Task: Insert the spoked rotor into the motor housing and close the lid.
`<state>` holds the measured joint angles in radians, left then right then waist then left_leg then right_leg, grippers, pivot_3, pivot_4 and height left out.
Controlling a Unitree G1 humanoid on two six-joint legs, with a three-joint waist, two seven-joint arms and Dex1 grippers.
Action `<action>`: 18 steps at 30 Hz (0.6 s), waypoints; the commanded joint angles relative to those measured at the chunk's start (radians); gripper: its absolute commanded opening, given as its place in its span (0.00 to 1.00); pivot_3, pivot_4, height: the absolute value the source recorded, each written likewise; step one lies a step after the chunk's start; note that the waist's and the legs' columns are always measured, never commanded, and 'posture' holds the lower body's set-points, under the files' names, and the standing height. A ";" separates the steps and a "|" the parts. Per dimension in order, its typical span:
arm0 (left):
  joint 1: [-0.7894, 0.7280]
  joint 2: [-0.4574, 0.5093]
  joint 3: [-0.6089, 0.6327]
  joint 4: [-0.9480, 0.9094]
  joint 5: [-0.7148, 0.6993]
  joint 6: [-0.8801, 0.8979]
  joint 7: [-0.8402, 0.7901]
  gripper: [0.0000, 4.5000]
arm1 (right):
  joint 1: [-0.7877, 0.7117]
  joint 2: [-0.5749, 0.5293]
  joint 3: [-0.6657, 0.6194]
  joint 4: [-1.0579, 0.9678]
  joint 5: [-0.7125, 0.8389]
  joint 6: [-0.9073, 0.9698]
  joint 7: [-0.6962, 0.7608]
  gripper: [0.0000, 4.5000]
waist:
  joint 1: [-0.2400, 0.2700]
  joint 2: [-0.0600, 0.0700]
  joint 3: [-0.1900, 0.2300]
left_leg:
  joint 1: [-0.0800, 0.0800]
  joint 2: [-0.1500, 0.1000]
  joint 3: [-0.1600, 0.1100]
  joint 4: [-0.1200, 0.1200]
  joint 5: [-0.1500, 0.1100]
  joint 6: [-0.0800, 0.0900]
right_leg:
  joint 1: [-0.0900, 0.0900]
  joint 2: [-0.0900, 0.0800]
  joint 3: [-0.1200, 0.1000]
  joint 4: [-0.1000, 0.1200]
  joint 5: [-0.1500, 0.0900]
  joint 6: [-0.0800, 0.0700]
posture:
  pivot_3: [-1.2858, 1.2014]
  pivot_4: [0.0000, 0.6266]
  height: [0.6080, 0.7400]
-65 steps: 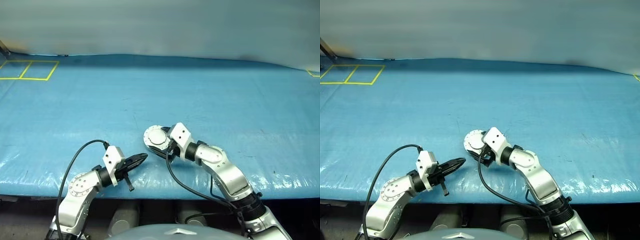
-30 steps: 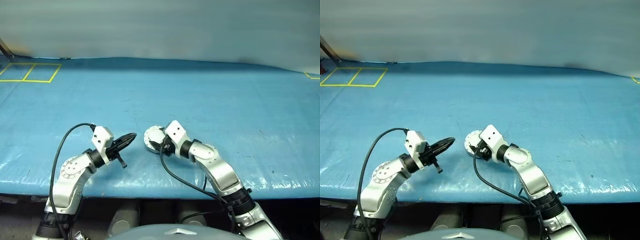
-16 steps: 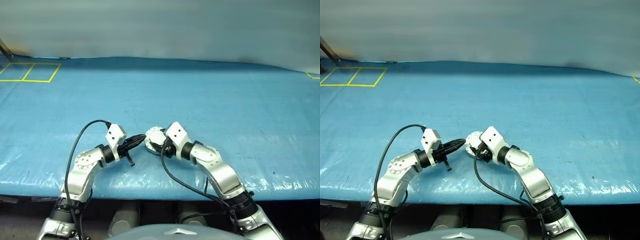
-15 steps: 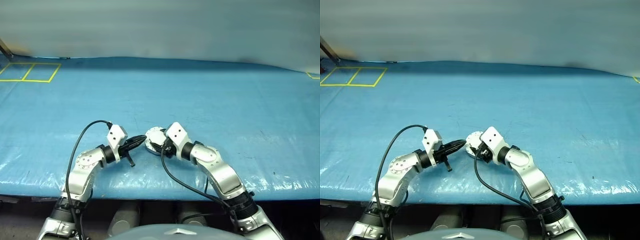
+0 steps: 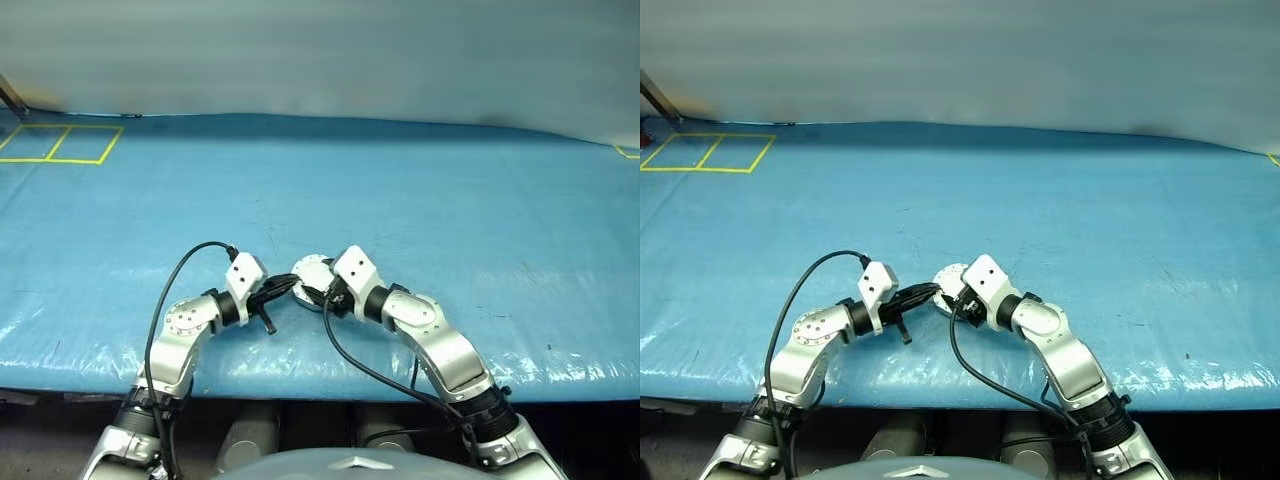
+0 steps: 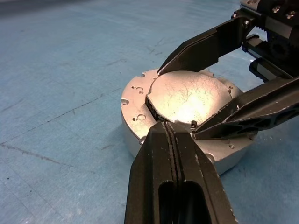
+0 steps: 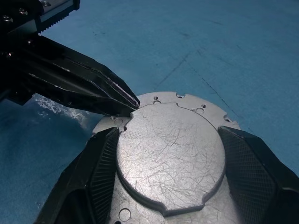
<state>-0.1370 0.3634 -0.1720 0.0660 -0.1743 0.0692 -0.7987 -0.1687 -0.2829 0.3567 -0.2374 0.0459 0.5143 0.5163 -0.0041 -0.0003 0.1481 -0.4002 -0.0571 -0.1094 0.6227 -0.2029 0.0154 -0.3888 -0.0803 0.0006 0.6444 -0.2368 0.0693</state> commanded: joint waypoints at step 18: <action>0.019 0.010 -0.051 -0.005 0.054 -0.005 -0.012 0.00 | 0.056 -0.027 -0.036 -0.109 0.040 -0.069 0.042 0.99 | 0.003 0.000 -0.002 | 0.000 0.000 -0.001 -0.001 0.000 0.000 | 0.000 -0.001 0.000 -0.001 -0.001 0.001 | 0.52 0.24 1.00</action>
<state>-0.1330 0.3677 -0.1906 0.0614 -0.1374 0.0514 -0.7969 -0.1148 -0.3077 0.3366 -0.2925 0.0740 0.4817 0.5477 -0.0007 -0.0008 0.1457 -0.4009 -0.0576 -0.1101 0.6217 -0.2031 0.0154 -0.3894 -0.0811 0.0007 0.6436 -0.2380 0.0708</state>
